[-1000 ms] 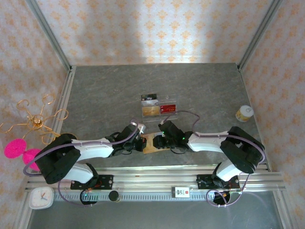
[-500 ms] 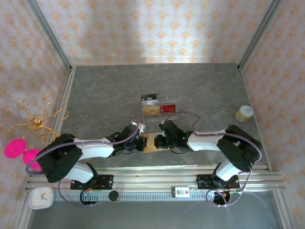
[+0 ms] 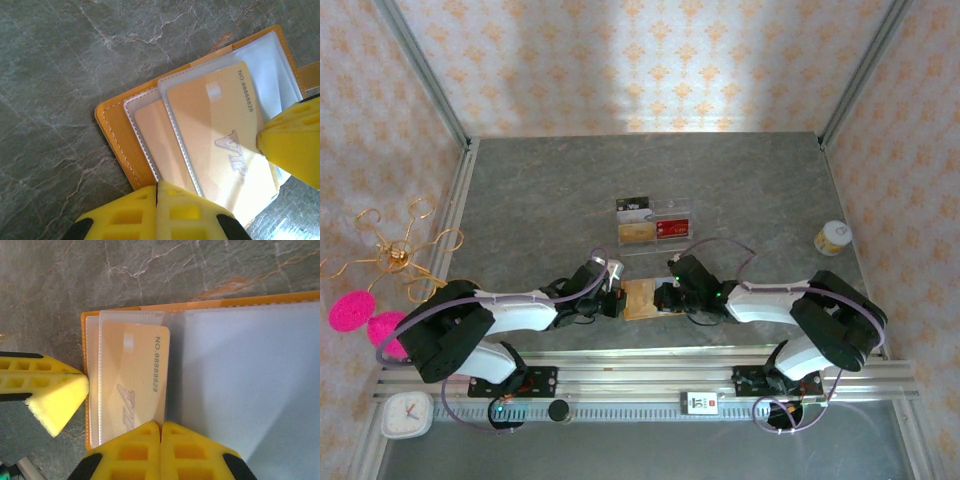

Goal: Take the credit cards out of the card holder

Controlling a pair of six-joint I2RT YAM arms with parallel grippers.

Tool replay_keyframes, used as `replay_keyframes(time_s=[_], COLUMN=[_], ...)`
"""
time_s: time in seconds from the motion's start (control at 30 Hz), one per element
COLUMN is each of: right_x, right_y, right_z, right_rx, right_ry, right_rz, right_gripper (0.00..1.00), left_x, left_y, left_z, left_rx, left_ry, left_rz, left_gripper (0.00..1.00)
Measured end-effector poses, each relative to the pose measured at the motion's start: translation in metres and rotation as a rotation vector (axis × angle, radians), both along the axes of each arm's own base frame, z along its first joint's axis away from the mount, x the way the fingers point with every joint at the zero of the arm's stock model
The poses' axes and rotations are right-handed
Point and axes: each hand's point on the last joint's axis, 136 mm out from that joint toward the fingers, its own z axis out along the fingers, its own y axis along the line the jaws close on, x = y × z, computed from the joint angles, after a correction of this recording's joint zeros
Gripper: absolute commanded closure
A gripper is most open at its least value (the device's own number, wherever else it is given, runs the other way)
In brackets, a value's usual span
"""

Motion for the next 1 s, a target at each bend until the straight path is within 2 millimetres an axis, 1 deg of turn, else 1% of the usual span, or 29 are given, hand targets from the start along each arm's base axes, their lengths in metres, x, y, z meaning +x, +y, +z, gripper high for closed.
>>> replay_keyframes(time_s=[0.1,0.2,0.23,0.33,0.4,0.43,0.53,0.57,0.73,0.8,0.83,0.87,0.93,1.0], right_x=[0.000,0.000,-0.001,-0.001,-0.002,-0.002,-0.002,-0.002,-0.002,-0.002,-0.002,-0.001,-0.001,-0.001], right_y=[0.000,0.000,0.000,0.002,0.002,0.003,0.003,0.003,0.003,0.003,0.004,0.004,0.004,0.003], right_z=[0.000,0.000,0.000,-0.001,-0.001,-0.002,-0.002,-0.002,-0.001,-0.001,-0.002,-0.001,-0.002,-0.003], right_rx=[-0.001,0.000,0.001,0.007,0.010,0.011,0.011,0.011,0.012,0.014,0.015,0.017,0.015,0.011], right_ry=[0.001,0.001,0.002,0.006,0.008,0.009,0.009,0.009,0.008,0.008,0.009,0.008,0.009,0.011], right_rz=[-0.001,0.001,0.003,0.009,0.013,0.015,0.016,0.016,0.016,0.016,0.017,0.018,0.017,0.015], right_gripper=[1.00,1.00,1.00,1.00,1.00,1.00,1.00,1.00,0.87,0.84,0.84,0.87,0.95,1.00], left_x=[0.000,0.002,0.003,0.004,0.005,0.006,0.004,0.004,0.004,0.004,0.004,0.004,0.003,0.004], left_y=[0.000,-0.005,-0.010,-0.028,-0.036,-0.038,-0.036,-0.036,-0.036,-0.036,-0.036,-0.036,-0.035,-0.034], left_z=[0.006,0.022,0.027,0.033,0.029,0.025,0.009,0.007,0.008,0.008,0.008,0.007,0.007,0.007], left_rx=[-0.008,-0.044,-0.057,-0.077,-0.079,-0.071,-0.036,-0.034,-0.036,-0.039,-0.039,-0.040,-0.041,-0.043], left_ry=[-0.009,-0.046,-0.058,-0.066,-0.056,-0.047,-0.011,-0.007,-0.007,-0.008,-0.009,-0.009,-0.009,-0.008], left_rz=[0.001,-0.004,-0.013,-0.046,-0.063,-0.066,-0.066,-0.065,-0.064,-0.064,-0.064,-0.063,-0.063,-0.060], left_gripper=[1.00,0.99,0.97,0.96,1.00,1.00,1.00,1.00,1.00,1.00,1.00,1.00,1.00,1.00])
